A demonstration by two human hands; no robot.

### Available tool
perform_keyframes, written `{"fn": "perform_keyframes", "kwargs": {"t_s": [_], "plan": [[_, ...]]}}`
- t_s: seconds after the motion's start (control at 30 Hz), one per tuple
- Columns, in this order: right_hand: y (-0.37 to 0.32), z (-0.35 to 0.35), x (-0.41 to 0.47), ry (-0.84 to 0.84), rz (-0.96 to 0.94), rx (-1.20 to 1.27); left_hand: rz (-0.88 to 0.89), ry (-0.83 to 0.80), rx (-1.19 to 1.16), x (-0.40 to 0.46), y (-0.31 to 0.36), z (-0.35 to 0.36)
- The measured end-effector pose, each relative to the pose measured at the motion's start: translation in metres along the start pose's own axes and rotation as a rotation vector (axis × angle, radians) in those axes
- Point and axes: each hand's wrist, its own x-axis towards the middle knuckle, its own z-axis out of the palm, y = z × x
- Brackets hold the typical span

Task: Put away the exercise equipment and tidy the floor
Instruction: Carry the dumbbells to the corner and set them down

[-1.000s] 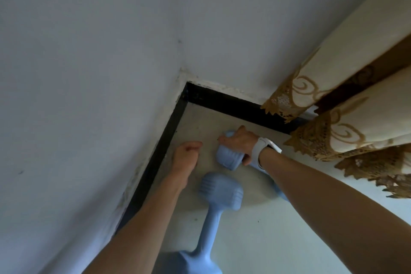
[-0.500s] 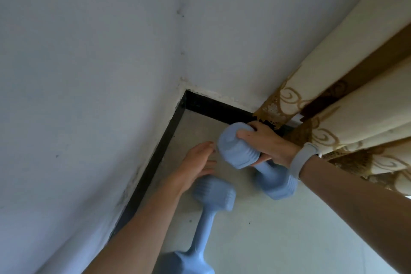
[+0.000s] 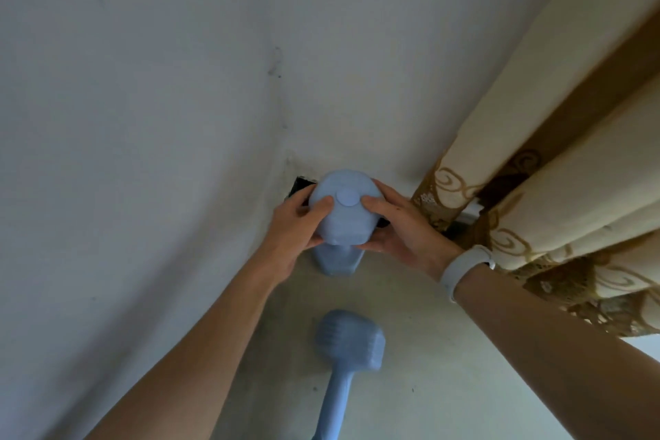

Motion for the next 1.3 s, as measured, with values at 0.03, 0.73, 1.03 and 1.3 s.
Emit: {"fn": "perform_keyframes", "kwargs": {"t_s": [0.03, 0.73, 1.03, 1.3], "plan": [[-0.001, 0.006, 0.006, -0.012, -0.004, 0.008, 0.004, 0.039, -0.006, 0.004, 0.002, -0.006], [0.107, -0.028, -0.036, 0.265, 0.059, -0.864, -0.277, 0.058, 0.658, -0.043, -0.095, -0.013], [0.138, -0.019, -0.059, 0.220, 0.414, -0.179, -0.477, 0.010, 0.461, -0.055, -0.124, 0.017], [0.116, -0.011, -0.084, 0.229, 0.177, -0.142, -0.328, 0.104, 0.330, -0.074, -0.095, 0.012]]}}
